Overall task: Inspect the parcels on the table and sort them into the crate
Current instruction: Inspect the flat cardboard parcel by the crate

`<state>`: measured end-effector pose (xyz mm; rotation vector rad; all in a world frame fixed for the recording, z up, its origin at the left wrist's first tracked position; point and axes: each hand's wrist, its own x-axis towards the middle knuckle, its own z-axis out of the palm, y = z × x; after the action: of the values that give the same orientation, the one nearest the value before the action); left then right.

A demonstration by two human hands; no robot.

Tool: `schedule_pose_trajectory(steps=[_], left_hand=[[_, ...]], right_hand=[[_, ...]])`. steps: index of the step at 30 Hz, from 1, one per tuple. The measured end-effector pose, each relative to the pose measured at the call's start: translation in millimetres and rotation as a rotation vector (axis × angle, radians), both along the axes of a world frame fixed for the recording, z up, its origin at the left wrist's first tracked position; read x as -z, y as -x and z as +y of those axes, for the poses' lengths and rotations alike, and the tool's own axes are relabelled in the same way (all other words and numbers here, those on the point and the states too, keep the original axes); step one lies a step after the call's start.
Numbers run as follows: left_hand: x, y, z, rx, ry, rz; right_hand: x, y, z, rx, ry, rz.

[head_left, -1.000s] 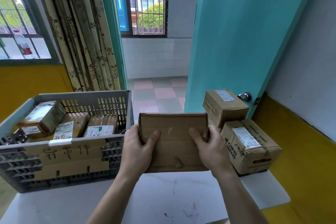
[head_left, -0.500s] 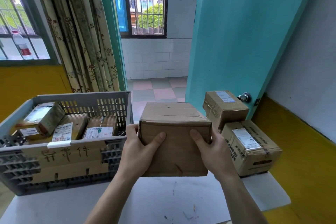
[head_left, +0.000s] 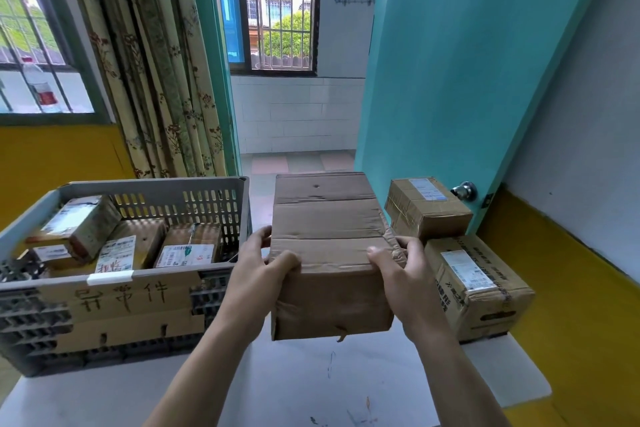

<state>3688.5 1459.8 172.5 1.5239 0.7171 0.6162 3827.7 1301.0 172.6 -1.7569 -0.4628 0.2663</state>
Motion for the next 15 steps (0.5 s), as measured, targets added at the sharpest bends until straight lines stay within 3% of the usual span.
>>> schedule_pose_trajectory(steps=[8,15], left_hand=[[3,0,8,-0.027,0.037,-0.002],[6,-2,9,0.017,0.138,-0.012]], right_hand=[[5,3,4,-0.084,-0.016,0.031],[9,-2,8,-0.012,-0.04,0.007]])
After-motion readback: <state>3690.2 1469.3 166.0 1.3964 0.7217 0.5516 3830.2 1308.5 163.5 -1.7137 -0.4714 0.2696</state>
